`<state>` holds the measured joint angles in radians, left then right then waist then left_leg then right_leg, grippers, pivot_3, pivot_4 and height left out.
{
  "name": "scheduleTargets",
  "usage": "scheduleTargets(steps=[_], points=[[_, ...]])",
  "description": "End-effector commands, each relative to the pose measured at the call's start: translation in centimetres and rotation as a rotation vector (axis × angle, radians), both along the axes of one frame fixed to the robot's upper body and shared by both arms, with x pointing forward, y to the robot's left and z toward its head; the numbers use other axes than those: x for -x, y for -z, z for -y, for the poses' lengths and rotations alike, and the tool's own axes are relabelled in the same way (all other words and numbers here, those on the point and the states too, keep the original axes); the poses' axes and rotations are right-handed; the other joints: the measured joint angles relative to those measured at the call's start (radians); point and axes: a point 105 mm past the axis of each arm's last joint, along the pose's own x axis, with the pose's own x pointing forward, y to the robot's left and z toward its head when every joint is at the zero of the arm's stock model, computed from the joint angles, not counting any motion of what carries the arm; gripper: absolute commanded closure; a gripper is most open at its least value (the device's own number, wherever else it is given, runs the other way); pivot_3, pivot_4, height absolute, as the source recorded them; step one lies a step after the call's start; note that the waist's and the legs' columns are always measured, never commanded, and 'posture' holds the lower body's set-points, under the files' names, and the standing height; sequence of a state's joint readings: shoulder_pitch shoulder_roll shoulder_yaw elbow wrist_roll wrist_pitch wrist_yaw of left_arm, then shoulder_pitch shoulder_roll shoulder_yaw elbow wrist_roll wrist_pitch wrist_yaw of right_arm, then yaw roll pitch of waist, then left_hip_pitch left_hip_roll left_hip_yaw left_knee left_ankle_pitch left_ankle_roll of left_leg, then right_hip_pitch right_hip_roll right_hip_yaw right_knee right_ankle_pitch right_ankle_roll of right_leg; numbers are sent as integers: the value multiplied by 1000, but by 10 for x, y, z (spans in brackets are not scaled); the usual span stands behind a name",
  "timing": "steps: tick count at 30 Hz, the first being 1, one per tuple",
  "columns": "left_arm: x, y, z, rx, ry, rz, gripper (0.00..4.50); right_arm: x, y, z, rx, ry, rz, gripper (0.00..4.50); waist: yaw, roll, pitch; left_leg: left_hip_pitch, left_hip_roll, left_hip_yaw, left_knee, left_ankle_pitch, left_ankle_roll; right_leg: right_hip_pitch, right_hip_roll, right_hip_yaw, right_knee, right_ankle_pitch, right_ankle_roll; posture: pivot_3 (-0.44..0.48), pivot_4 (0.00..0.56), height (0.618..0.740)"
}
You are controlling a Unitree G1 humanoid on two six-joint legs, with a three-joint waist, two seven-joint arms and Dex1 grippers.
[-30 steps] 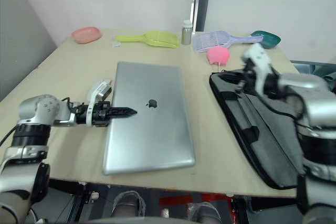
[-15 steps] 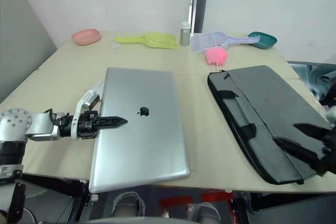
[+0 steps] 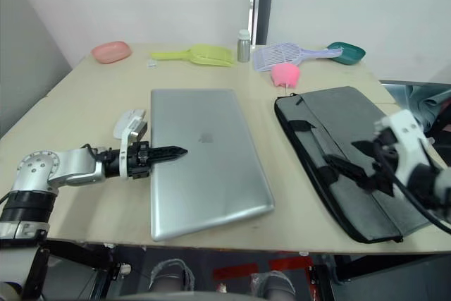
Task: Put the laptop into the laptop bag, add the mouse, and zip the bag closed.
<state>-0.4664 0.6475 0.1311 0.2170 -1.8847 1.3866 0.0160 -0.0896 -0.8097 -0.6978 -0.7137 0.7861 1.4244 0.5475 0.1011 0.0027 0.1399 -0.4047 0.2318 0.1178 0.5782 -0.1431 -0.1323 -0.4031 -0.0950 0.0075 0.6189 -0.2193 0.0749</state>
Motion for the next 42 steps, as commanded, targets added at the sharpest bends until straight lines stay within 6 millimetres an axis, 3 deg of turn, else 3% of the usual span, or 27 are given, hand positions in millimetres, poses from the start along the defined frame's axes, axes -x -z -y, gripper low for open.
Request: scheduleTargets(steps=[1, 3, 12, 28, 31, 42], points=[[6, -30, 19, 118, 72, 103, 4097, -13, 16, -6, 83, 46, -50, 46, 6, 0, 0, 0, 0, 0, 0, 0, 0, 0, 0, 0, 0, 1, 2, 0, 150, 740], [6, -31, 22, 122, 87, 104, 4097, -19, 24, -6, 139, 53, -69, 46, 7, 0, 0, 0, 0, 0, 0, 0, 0, 0, 0, 0, -1, 5, 9, 0, 150, 740], [7, -32, 22, 115, 117, 96, 4097, -33, 41, 9, 285, 70, -79, 46, 3, 0, 0, 0, 0, 0, 1, 0, -1, 0, 0, 1, 1, 7, 12, 0, 150, 740], [1, -45, 26, 135, 116, 151, 4097, -40, 68, 17, 236, 106, -128, 46, 2, 0, 0, 0, 0, 1, 6, 0, -1, 0, 0, 4, 7, 5, 8, 0, 150, 740], [1, -45, 27, 136, 120, 153, 4097, -40, 71, 17, 238, 97, -131, 748, 2, 0, 0, 0, 0, 1, 7, 0, -1, 0, 0, 4, 7, 5, 8, 0, 150, 740], [2, -38, 33, 144, 139, 110, 4097, -35, 74, 0, 232, 2, -138, 4414, 2, 0, 0, 1, 0, 1, 13, 0, 0, 0, 0, 6, 12, 2, 4, 0, 150, 740]])
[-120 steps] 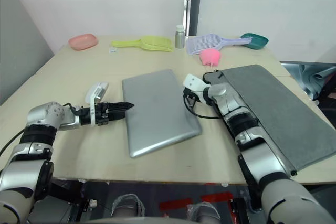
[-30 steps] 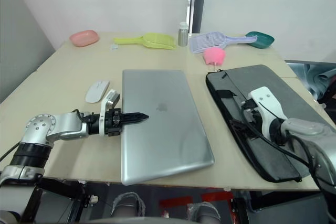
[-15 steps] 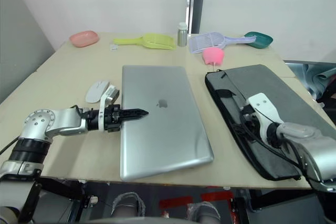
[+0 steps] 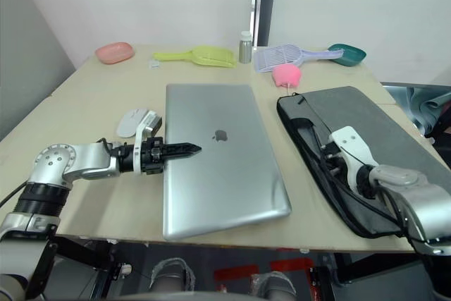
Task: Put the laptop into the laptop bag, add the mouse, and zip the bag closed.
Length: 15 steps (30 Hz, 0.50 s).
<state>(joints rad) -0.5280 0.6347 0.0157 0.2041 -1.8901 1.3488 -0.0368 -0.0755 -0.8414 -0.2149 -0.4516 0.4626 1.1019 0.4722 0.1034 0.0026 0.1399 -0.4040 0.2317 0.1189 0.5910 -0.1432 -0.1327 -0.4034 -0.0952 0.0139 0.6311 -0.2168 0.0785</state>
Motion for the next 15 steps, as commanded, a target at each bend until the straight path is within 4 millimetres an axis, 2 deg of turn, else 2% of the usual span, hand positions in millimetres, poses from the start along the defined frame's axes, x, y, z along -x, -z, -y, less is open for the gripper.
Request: scheduleTargets(steps=[1, 4, 7, 11, 15], points=[[2, -31, 9, 128, 45, 76, 4097, 4, -2, -7, 6, -32, 2, 4487, 0, 0, 0, 0, 0, 0, 0, 0, 0, 0, 0, 0, 0, 0, 0, 0, 150, 740], [4, -29, 11, 133, 52, 71, 4097, 4, -3, -10, -11, -38, 3, 4487, 0, 0, 0, 0, 0, 0, 0, 0, 0, 0, 0, 0, 1, 0, 0, 0, 150, 740], [6, -27, 15, 141, 63, 65, 4097, 0, -13, -13, -66, -25, 25, 4487, -1, 0, 0, 0, 0, 0, 0, 0, 0, 0, 0, 1, 1, 0, 0, 0, 150, 740], [6, -26, 19, 157, 65, 57, 4097, -13, -45, -20, -235, 6, 97, 4487, -10, 0, 0, 1, 0, 1, 0, 0, 1, 0, 0, 2, 2, 0, 0, 0, 150, 740], [5, -24, 21, 167, 66, 48, 4097, -22, -74, -32, -317, -15, 141, 4487, -9, 0, 0, 3, 0, 3, 1, 0, 1, -1, 0, 4, 4, 0, 0, 0, 150, 740]])
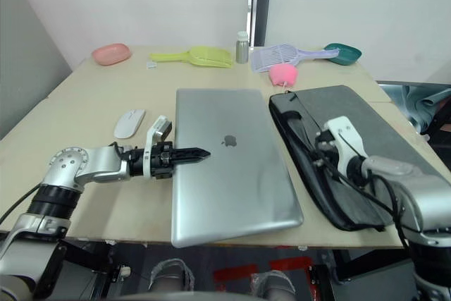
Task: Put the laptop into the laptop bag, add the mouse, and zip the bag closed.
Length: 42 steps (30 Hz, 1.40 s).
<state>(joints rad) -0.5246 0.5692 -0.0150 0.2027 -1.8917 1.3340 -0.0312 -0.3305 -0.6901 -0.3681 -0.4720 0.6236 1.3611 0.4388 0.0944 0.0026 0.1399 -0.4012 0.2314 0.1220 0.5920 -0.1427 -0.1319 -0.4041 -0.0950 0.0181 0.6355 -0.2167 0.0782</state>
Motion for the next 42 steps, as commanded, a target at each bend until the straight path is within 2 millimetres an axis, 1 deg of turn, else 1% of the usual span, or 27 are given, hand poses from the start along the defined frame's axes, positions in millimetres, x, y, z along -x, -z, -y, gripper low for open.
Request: scheduleTargets(steps=[1, 2, 5, 8, 12, 15, 18, 21, 25, 29, 33, 38, 42], points=[[2, -30, 3, 127, 26, 69, 4097, -3, -26, -4, -48, -9, 57, 4487, 2, 0, 0, 0, 0, 0, 0, 0, 0, 0, 0, 0, 0, 0, 0, 0, 150, 740], [2, -30, 3, 129, 26, 68, 4097, -4, -28, -6, -44, -16, 56, 4487, 4, 0, 0, 0, 0, 0, 0, 0, 0, 0, 0, 0, 0, 0, 0, 0, 150, 740], [1, -29, 3, 130, 23, 66, 4097, -6, -29, -5, -19, -18, 46, 4487, 11, 0, 0, 0, 0, 0, 0, 0, 0, 0, 0, 0, 0, 0, 0, 0, 150, 740], [3, -28, 1, 132, 19, 62, 4097, -7, -42, -1, -50, -30, 62, 4487, 13, 0, 0, -1, 0, 0, 0, 0, 0, 0, 0, 0, -1, 0, 1, 0, 150, 740], [0, -27, -1, 149, -1, 54, 4097, -4, -53, -1, -75, -63, 68, 4487, 13, 0, 0, 0, 0, 0, 0, 0, 0, 0, 0, 0, -1, 1, 1, 0, 150, 740], [-2, -27, -1, 161, -16, 45, 4097, -6, -60, 1, -98, -51, 78, 4487, 12, 0, 0, 0, 0, 0, 0, 0, 0, 0, 0, 1, -1, 1, 3, 0, 150, 740], [-5, -26, -2, 183, -35, 35, 4097, -5, -64, -1, -121, -64, 77, 4487, 12, 0, 0, 0, 0, 1, 0, 0, 0, 0, 0, 1, 0, 1, 2, 0, 150, 740], [-10, -30, -2, 223, -61, 33, 4097, 0, -64, -4, -130, -85, 66, 4487, 13, 0, 0, 0, 0, 1, 0, 0, 0, 0, 0, 1, -1, 1, 2, 0, 150, 740], [-17, -34, 0, 266, -86, 25, 4097, 9, -57, -9, -121, -120, 36, 4487, 13, 0, 0, 0, 0, 1, 0, 0, 0, 0, 0, 1, -1, 1, 2, 0, 150, 740], [-23, -33, 1, 278, -107, -5, 4097, 13, -57, -14, -126, -145, 40, 4487, 14, 0, 0, 0, 0, 1, 0, 0, 0, 0, 0, 1, -1, 1, 2, 0, 150, 740], [-28, -28, 7, 289, -112, -52, 4097, 14, -60, -17, -117, -154, 55, 4487, 14, 0, 0, 0, 0, 1, 0, 0, 0, 0, 0, 1, -1, 1, 2, 0, 150, 740], [-20, -19, 16, 287, -74, -85, 4097, 13, -64, -16, -95, -148, 71, 4487, 14, 0, 0, -1, 0, 1, 0, 0, 0, 0, 0, 1, -2, 1, 2, 0, 150, 740], [-16, -16, 23, 288, -57, -96, 4097, 12, -67, -17, -91, -154, 79, 4487, 13, 0, 0, -1, -1, 1, -1, 0, 0, 0, 0, 1, -3, 2, 2, 0, 150, 740]])
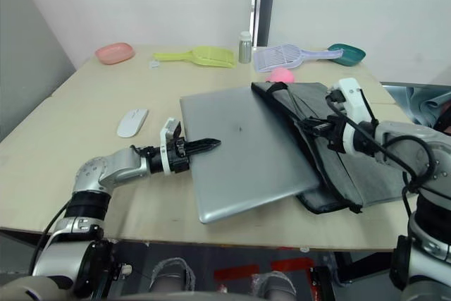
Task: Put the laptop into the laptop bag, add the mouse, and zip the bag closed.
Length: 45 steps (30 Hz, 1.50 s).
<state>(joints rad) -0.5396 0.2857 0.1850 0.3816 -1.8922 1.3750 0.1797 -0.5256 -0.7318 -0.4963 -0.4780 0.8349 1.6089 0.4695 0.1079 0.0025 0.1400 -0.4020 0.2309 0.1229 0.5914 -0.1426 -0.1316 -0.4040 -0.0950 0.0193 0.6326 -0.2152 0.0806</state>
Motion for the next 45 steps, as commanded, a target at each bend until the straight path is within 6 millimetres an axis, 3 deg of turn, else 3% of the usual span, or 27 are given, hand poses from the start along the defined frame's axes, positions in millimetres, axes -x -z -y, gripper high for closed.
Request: scheduleTargets(steps=[1, 24, 45], points=[[2, -30, 3, 124, 18, 81, 4097, 1, -19, -2, 14, -12, 75, 4487, -1, 0, 0, 0, 0, 0, 0, 0, 0, 0, 0, 0, 0, 0, 0, 0, 150, 740], [-8, -46, 58, 112, 91, 102, 4097, 3, -12, -15, 1, -50, 70, 4487, -1, 0, 0, 0, 0, 0, 0, 0, 0, 0, 0, 0, -1, 1, 2, 0, 150, 740], [-42, -34, 83, 36, -118, 127, 4097, 9, -8, -25, -44, -71, 76, 4487, 1, 0, 0, -1, -1, 0, -1, 0, 2, 0, 0, 0, -3, 2, 2, 0, 150, 740]])
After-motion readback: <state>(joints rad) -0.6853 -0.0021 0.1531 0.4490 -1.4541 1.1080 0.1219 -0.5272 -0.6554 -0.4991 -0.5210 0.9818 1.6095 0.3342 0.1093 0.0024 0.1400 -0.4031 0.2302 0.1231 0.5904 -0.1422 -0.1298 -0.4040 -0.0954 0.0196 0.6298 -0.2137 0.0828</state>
